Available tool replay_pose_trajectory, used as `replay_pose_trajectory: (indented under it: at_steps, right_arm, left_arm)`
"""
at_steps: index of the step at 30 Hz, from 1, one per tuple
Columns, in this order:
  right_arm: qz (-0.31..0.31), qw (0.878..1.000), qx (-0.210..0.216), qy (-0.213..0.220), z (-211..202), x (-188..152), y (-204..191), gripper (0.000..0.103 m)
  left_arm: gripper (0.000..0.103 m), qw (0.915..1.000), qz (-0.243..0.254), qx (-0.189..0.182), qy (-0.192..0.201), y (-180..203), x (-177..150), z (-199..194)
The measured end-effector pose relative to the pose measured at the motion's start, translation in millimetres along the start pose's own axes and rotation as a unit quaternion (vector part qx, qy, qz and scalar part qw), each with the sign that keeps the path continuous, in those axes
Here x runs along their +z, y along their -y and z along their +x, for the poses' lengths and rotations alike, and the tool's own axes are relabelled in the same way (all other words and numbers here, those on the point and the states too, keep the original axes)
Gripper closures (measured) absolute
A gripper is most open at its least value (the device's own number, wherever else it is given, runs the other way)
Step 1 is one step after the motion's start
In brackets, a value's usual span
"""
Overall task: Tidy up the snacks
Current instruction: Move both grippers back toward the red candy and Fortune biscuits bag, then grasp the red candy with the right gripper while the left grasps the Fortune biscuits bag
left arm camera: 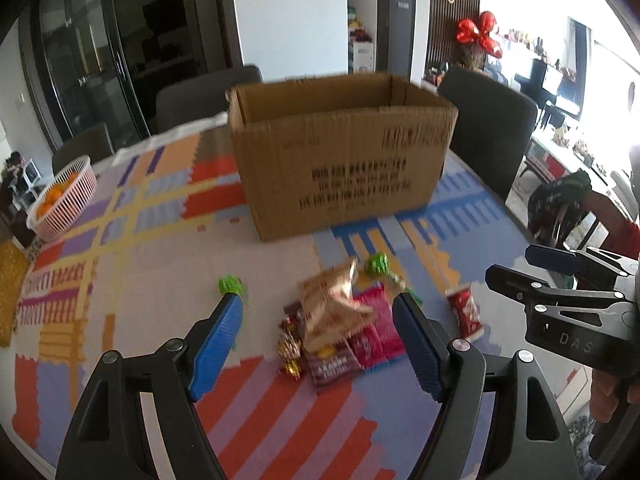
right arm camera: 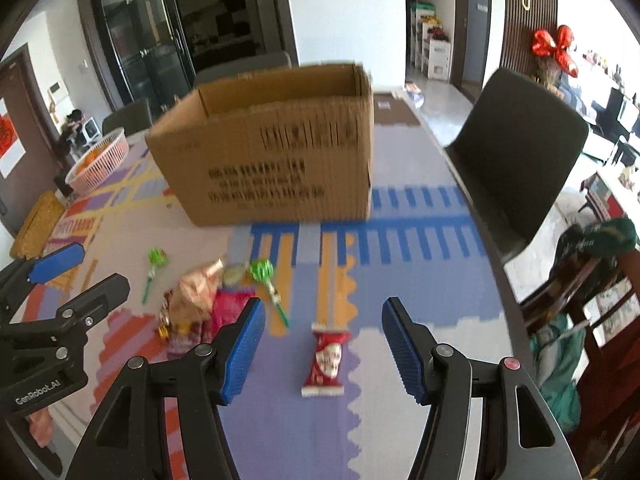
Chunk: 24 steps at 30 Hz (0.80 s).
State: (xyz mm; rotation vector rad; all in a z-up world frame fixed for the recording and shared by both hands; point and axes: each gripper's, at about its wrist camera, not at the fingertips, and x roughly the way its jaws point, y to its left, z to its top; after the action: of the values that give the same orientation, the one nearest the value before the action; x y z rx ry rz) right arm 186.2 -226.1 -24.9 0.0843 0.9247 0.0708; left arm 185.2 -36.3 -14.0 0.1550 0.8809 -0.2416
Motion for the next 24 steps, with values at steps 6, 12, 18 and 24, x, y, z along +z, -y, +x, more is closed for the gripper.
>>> replay_pose_trajectory:
  at_steps: [6, 12, 18, 24]
  right_arm:
    - [0.009, 0.999, -0.002, -0.036, 19.4, -22.0, 3.7, 0.041]
    - [0.015, 0.998, -0.001, -0.066, 34.6, -36.2, 6.3, 0.041]
    - [0.027, 0.997, 0.003, -0.078, 44.8, -39.1, 7.2, 0.042]
    - [0.033, 0.996, -0.002, -0.083, 53.8, -35.7, 7.9, 0.044]
  left_arm:
    - [0.026, 0.9995, -0.004, -0.008, -0.030, -0.2, -15.0, 16.7]
    - [0.026, 0.9988, -0.010, -0.014, -0.045, -0.9, -18.9, 28.2]
    - [0.026, 0.9983, -0.023, -0.027, -0.046, -4.3, -12.6, 37.7]
    - [0.026, 0.9977, -0.030, -0.035, -0.050, -7.0, 1.4, 56.7]
